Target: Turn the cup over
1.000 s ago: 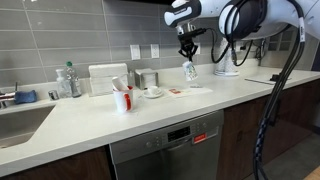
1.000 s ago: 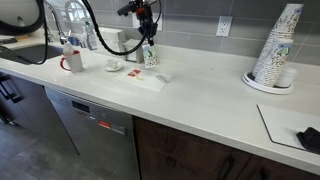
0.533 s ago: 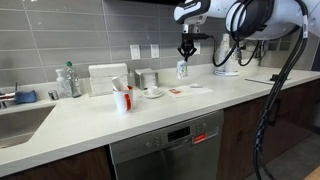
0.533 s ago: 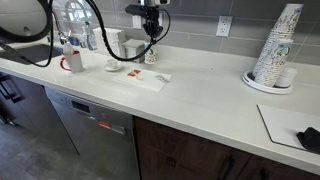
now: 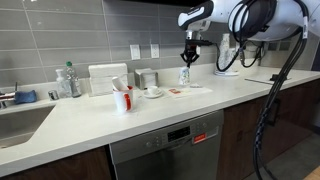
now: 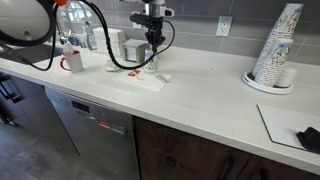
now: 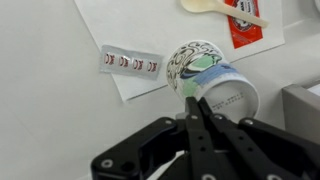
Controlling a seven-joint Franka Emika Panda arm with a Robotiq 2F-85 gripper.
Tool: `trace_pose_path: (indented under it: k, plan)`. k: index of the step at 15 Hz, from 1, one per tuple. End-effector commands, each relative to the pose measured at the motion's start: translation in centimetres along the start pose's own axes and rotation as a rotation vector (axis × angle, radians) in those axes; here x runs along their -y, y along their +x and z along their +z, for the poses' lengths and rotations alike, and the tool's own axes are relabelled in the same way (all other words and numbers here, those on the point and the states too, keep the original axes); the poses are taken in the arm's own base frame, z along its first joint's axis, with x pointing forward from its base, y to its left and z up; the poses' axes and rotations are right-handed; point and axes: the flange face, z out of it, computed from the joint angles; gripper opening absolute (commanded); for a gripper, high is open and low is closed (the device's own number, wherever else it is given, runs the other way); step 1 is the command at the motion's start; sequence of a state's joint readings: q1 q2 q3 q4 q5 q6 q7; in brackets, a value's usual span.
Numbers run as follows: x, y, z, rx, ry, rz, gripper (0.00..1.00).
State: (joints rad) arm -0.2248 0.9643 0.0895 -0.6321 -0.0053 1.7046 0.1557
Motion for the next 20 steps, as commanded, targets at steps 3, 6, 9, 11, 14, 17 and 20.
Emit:
trace_pose_path:
  k: [3,6,9,11,14,17,20]
  plan:
    - [0.2,0.0,2.6,-0.007,0.017,-0.093,0.01]
    - [0.4,-0.1,3.9,-0.002,0.014,-0.127,0.01]
    - [0.4,-0.4,4.1,0.007,0.019,-0.151,0.29]
    - [0.4,-0.6,3.5,0.011,0.007,-0.161,0.43]
    - [0.4,-1.0,1.5,0.005,-0.026,-0.154,0.65]
    - [0.6,-1.3,-1.2,-0.028,-0.031,-0.169,0.87]
    - [1.1,-2.2,-3.2,-0.05,-0.107,-0.22,1.0]
